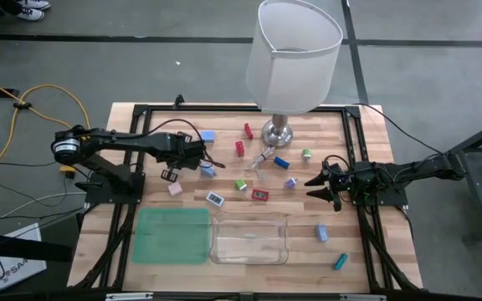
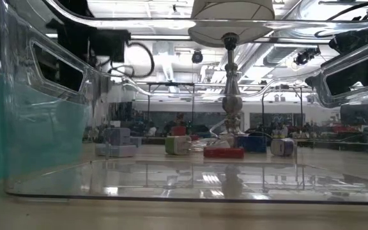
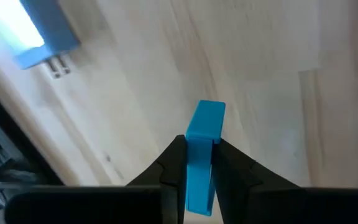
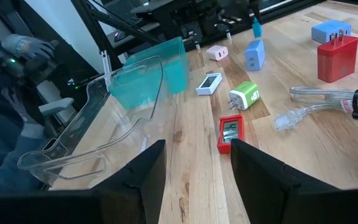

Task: Pick & Place Office items
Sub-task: Put the top light blue timer into the green bin, then put the white timer into the green bin

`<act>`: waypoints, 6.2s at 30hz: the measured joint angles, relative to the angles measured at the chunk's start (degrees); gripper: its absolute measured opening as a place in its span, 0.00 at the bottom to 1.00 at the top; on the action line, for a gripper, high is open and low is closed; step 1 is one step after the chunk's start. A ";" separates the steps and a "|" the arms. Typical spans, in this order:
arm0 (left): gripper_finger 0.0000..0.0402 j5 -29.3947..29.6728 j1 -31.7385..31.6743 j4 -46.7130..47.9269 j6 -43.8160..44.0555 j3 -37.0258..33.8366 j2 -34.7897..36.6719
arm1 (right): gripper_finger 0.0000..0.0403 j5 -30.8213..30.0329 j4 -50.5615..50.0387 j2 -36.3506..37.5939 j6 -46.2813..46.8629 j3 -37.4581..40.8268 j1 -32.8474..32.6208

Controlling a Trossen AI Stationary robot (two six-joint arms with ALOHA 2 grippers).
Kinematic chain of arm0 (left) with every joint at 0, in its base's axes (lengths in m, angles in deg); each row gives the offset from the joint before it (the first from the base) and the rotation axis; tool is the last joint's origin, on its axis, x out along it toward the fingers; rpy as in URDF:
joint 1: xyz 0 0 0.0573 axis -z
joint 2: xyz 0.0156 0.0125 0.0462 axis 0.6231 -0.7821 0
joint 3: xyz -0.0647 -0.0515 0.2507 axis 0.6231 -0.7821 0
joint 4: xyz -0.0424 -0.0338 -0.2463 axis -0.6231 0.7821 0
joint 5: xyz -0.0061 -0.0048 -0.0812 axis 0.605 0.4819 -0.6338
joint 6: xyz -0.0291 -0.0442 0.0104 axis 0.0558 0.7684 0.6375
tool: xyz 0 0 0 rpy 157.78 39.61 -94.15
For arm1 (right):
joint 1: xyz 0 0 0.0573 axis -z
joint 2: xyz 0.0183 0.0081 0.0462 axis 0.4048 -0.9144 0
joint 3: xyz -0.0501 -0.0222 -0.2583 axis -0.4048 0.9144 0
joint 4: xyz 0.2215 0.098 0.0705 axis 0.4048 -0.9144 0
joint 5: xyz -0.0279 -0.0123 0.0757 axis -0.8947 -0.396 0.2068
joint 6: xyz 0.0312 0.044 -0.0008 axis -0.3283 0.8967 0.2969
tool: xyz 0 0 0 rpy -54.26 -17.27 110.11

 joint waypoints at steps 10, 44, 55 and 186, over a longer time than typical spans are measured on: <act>0.12 0.64 8.92 15.57 12.65 11.00 0.49 | 0.41 0.00 -0.01 0.00 0.00 0.00 0.00; 0.12 -17.91 42.66 21.08 67.53 20.66 -0.49 | 0.41 -0.02 -0.02 0.00 0.00 0.00 0.00; 0.12 -32.23 47.26 14.67 68.90 20.66 -10.95 | 0.41 -0.01 -0.01 0.00 0.00 0.00 0.00; 0.33 -22.16 11.58 -9.81 20.84 12.18 -9.79 | 0.41 0.01 -0.01 -0.02 0.00 0.00 0.02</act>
